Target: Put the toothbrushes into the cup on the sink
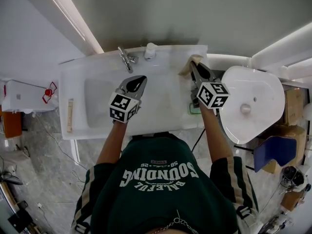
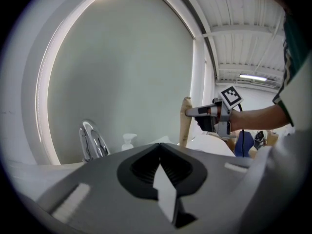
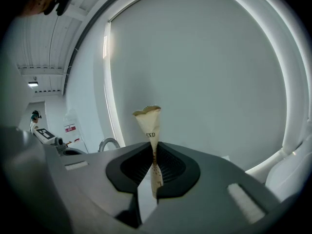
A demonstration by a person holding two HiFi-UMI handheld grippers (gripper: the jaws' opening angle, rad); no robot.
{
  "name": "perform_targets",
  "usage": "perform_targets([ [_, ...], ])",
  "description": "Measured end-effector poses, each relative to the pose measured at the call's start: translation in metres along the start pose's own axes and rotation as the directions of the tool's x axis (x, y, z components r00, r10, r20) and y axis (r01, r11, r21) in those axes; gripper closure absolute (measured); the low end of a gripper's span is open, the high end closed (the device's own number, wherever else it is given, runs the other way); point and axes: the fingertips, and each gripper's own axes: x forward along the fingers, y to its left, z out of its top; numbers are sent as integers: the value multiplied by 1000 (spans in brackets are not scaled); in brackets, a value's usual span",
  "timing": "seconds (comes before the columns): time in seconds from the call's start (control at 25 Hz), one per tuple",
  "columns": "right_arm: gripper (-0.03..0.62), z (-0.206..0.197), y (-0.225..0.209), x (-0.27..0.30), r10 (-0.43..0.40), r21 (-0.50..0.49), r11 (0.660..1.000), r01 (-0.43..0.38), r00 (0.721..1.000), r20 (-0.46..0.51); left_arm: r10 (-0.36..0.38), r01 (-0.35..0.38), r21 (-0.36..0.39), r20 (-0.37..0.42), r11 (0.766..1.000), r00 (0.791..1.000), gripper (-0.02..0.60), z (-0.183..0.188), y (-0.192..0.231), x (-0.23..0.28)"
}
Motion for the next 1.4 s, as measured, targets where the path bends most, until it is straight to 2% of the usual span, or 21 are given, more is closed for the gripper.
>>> perform_targets([
  [0.32, 563, -2, -65, 19, -55, 6, 998, 55, 998, -22, 59, -59, -23, -25, 998, 998, 531, -4, 8, 11],
  [0.56, 563, -29, -100, 34, -83, 7, 996, 83, 993, -83, 90, -91, -36, -46, 995, 995, 531, -10, 9, 17],
  [0.8, 563, -66, -115, 51, -59, 19, 998, 64, 980, -190, 124, -127, -54, -62, 990, 990, 531, -15, 12, 21],
  [1.0, 563, -93, -117, 60, -24, 28, 999, 34, 956, -293, 148, -152, -66, -68, 986, 987, 531, -17, 11, 21],
  [1.24, 563, -123, -116, 68, -2, 14, 1000, 9, 907, -422, 179, -185, -81, -81, 979, 981, 531, -24, 9, 15],
  [1.4, 563, -127, -116, 71, -4, 5, 1000, 7, 895, -445, 194, -201, -81, -79, 976, 978, 531, -24, 11, 10],
])
